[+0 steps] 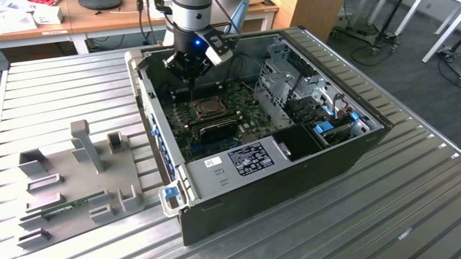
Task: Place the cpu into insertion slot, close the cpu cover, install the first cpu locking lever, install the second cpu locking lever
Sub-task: 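Install the first cpu locking lever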
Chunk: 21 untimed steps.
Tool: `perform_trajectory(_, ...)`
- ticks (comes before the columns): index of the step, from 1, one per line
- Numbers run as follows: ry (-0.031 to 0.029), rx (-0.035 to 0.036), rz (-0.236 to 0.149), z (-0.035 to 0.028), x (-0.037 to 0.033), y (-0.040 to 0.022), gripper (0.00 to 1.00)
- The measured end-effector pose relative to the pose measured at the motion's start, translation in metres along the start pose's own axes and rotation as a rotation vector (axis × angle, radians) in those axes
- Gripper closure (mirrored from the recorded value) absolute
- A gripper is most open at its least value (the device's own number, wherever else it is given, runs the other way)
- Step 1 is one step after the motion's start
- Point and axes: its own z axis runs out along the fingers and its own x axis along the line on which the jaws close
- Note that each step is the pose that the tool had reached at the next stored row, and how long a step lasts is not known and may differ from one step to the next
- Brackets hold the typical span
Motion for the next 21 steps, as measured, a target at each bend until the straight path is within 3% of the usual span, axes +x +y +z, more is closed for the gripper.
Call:
perform_trajectory(4, 0.0004, 0.0002, 0.000, -0.0001, -0.0052, 0.0000, 0.90)
perform_trajectory(13, 0.0001, -0.0002, 0.000, 0.0005, -0.0068, 0.0001, 0.90)
perform_trajectory(21, 0.0002, -0.0001, 0.000, 0.0025, -0.0159, 0.0001, 0.90)
